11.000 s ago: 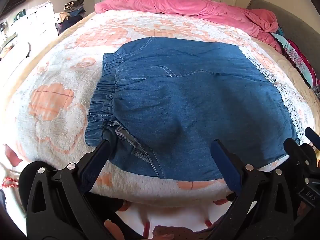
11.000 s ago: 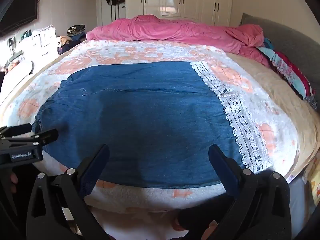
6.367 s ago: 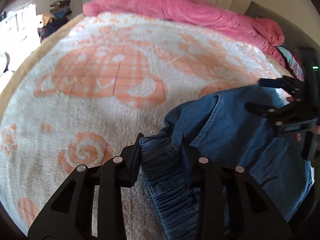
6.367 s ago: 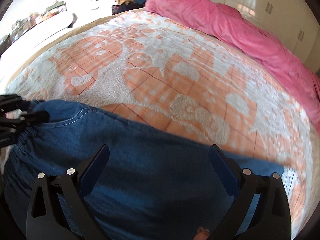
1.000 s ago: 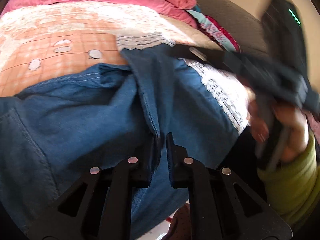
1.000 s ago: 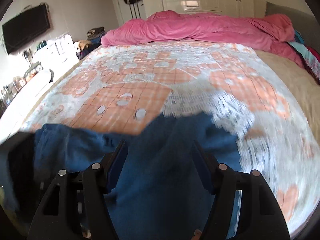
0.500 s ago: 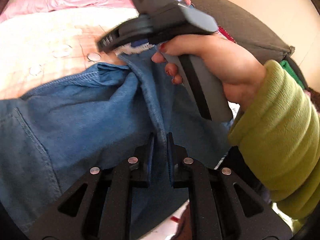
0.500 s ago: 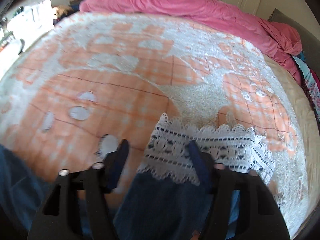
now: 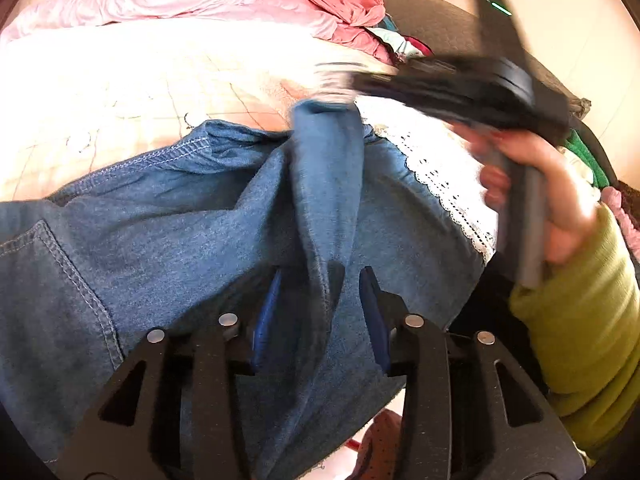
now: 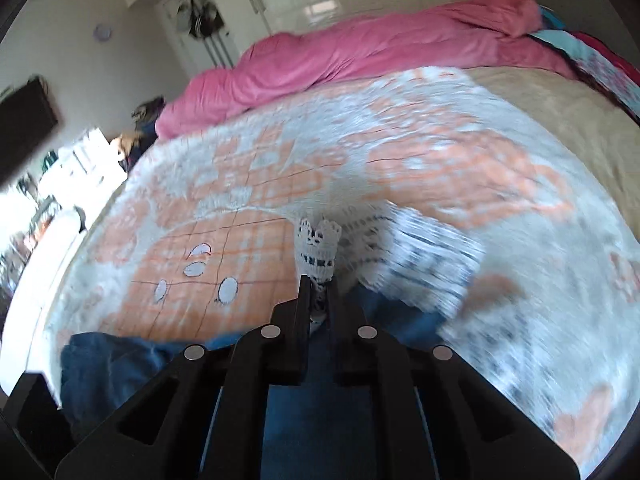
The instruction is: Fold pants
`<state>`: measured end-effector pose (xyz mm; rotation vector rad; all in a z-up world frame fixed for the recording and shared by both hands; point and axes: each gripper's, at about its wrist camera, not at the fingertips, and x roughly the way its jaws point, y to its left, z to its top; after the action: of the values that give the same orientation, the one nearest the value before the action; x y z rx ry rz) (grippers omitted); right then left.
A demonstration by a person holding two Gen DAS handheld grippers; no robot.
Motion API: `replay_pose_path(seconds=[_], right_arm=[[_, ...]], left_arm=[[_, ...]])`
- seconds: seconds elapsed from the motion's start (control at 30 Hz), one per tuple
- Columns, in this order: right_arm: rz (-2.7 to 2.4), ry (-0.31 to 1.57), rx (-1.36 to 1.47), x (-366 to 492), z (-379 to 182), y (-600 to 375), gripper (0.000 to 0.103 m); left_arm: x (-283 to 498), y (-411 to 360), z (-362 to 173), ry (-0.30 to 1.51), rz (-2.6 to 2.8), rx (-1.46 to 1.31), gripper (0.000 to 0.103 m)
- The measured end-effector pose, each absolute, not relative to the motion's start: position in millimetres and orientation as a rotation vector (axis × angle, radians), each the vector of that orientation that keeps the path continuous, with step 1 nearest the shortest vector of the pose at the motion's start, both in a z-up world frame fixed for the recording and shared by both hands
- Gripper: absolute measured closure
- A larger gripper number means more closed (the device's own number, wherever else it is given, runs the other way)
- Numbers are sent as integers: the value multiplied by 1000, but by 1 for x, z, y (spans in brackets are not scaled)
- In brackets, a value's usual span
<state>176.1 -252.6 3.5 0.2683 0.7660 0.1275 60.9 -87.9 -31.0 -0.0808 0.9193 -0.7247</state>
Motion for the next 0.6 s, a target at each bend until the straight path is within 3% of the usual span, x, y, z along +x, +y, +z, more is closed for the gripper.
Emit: replay_pose_path(seconds=[0.1,0.17,0.2,0.4,0.43,0.5,0.53,0.6], right_arm=[[77,738,315,124,7,-282,96],[52,746,347,101,3,-297,96],[42,758,372,86,-1,-305,96],[32,814,419,45,-21,-328,95],[24,812,432,42,-23,-332,92],[29,814,429,38,-24,-335,75],[18,810,414,37,-23,-335,60],[14,793,405,37,-21,-334,57]], left_arm=[[57,-91,-31,904,-707,-35,77],[56,-93,-31,888,-689,9,95],[55,-94,-31,882,-686,26,98],[45,-100,-29,838,-684,118,100],[45,-101,-30,839,-687,128,100],[44,-104,-31,840,-687,134,100],[42,-104,-31,838,-688,138,100],[40,-108,-32,826,-688,152,100]])
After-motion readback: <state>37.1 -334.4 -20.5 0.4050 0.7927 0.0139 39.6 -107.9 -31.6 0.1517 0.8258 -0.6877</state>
